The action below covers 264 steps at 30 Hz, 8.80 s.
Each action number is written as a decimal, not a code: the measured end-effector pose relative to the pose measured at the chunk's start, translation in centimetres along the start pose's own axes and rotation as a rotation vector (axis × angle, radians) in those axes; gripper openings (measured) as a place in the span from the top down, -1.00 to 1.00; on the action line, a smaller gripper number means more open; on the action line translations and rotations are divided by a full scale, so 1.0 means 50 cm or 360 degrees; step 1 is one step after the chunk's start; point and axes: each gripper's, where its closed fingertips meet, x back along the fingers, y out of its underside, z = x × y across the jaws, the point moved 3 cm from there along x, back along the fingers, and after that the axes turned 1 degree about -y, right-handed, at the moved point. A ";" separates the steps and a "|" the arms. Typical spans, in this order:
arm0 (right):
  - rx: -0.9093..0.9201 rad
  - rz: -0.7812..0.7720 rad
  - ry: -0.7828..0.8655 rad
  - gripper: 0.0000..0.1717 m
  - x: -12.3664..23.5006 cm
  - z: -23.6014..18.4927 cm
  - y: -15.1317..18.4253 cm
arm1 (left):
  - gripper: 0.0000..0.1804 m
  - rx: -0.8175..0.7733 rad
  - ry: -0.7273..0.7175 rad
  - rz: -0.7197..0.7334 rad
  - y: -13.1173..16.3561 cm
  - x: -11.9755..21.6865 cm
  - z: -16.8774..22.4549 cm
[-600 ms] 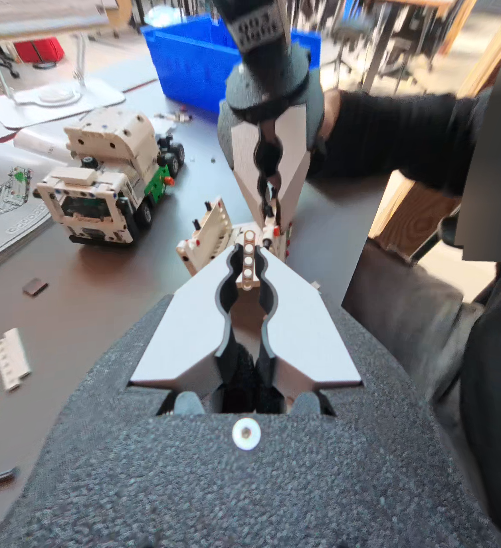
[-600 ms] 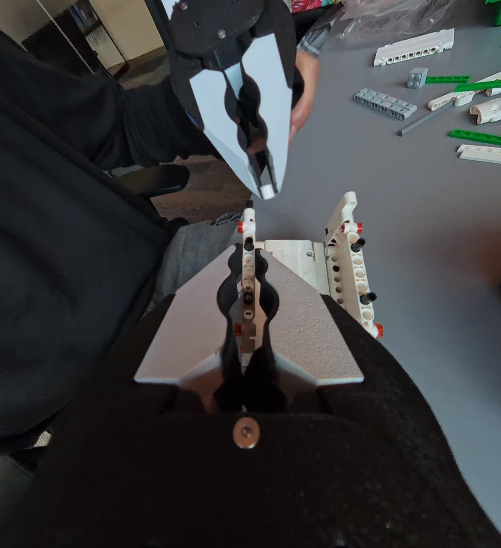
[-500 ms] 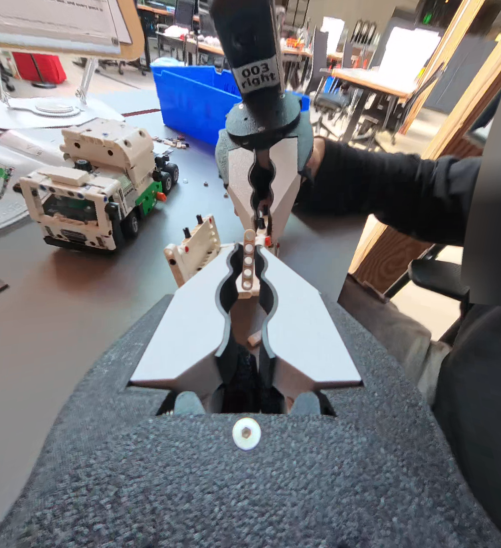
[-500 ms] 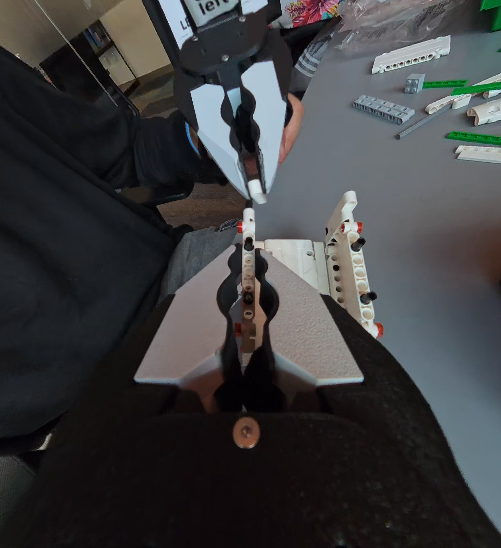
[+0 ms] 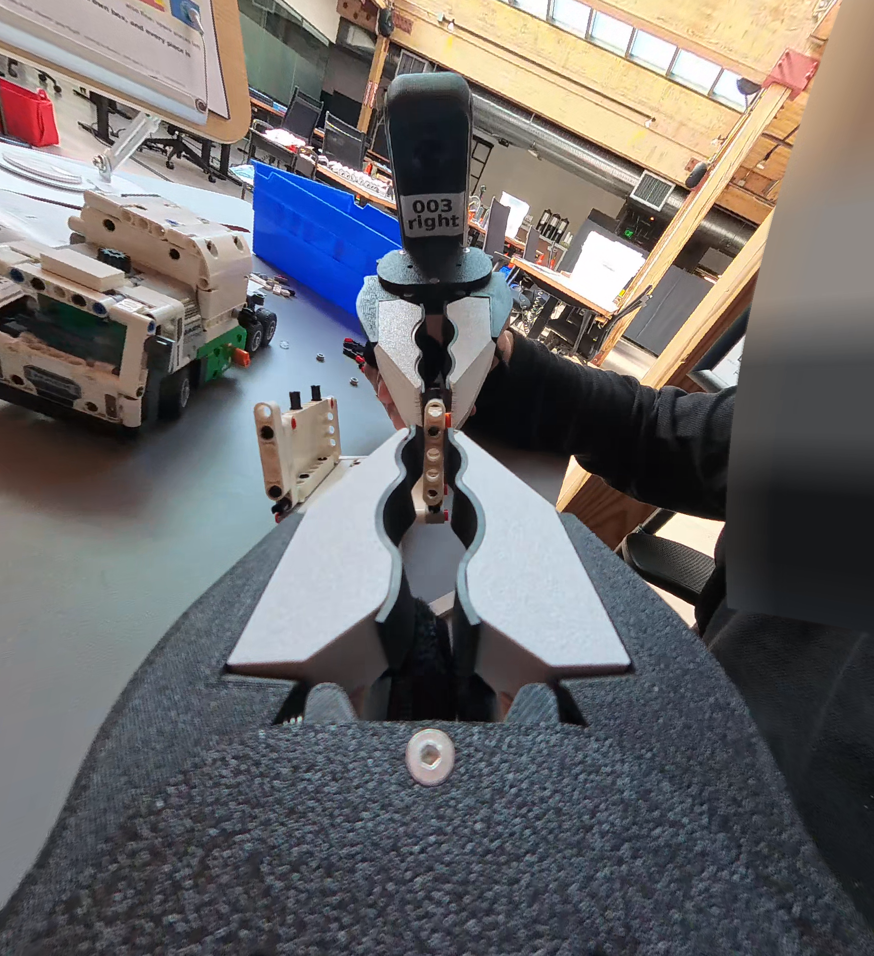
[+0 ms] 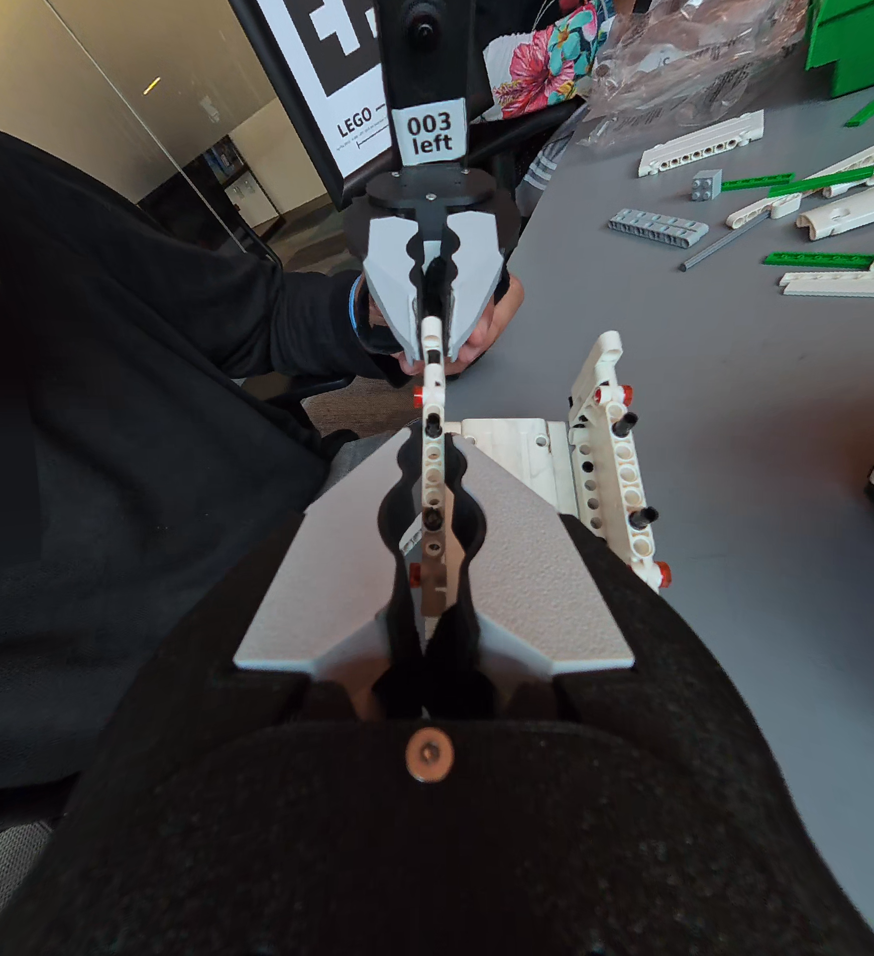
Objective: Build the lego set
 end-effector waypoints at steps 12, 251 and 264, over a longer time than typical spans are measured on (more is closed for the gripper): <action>0.0033 -0.0027 0.0047 0.93 -0.004 0.002 0.003 | 0.94 0.0047 0.0039 -0.0051 0.006 0.005 -0.003; 0.0767 -0.0389 0.0713 0.91 -0.028 -0.006 -0.055 | 0.05 -0.0679 -0.0266 -0.0524 0.034 -0.042 -0.101; 0.0534 -0.1152 0.0590 0.93 -0.036 -0.006 -0.069 | 0.05 -0.0690 -0.0260 -0.0525 0.035 -0.042 -0.100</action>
